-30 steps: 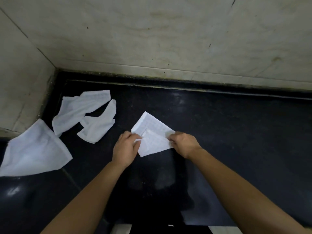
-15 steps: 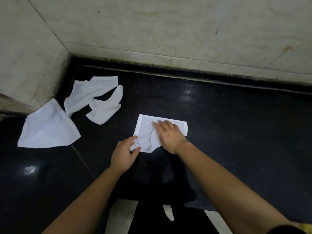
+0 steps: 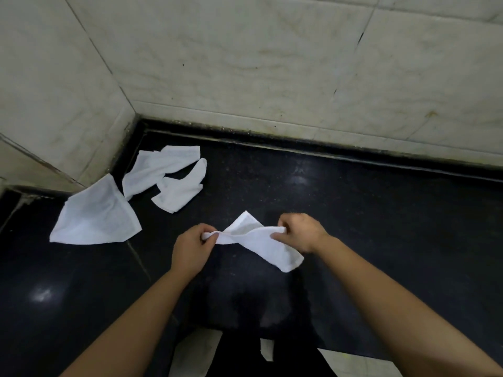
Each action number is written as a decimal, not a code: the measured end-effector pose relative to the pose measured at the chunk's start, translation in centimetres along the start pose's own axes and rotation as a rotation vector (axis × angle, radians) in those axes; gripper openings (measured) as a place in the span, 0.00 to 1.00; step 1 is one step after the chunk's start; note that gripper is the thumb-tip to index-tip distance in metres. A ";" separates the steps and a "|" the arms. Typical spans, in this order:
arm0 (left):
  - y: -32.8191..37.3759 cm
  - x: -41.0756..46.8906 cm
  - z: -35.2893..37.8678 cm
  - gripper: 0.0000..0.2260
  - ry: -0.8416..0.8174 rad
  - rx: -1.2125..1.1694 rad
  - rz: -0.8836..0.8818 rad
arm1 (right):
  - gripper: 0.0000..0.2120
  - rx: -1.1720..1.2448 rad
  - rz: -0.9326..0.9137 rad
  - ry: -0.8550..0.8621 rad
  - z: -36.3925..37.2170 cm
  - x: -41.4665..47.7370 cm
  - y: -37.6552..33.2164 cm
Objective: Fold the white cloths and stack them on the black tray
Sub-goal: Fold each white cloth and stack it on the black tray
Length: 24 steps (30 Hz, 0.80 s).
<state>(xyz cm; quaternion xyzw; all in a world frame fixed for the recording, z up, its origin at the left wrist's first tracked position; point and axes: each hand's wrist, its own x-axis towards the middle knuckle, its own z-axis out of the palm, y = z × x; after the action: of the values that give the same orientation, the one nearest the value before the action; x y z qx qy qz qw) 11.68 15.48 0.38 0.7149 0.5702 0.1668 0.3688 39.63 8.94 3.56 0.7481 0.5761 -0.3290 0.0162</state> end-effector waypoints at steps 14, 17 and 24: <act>9.9 4.4 -8.1 0.02 0.360 -0.212 0.156 | 0.08 0.310 -0.210 0.683 -10.3 -0.5 -2.3; 7.7 2.3 -7.0 0.02 0.301 -0.090 0.144 | 0.07 0.221 -0.222 0.638 -7.2 -1.2 -1.5; -1.3 -6.7 0.2 0.05 -0.017 0.255 0.089 | 0.05 0.014 -0.122 0.210 5.9 -4.6 2.7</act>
<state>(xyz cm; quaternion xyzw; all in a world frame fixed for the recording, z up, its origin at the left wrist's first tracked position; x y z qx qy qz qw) 8.91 9.18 0.52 0.7819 0.5514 0.1032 0.2720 38.67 1.73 0.36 0.7420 0.6170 -0.2529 -0.0695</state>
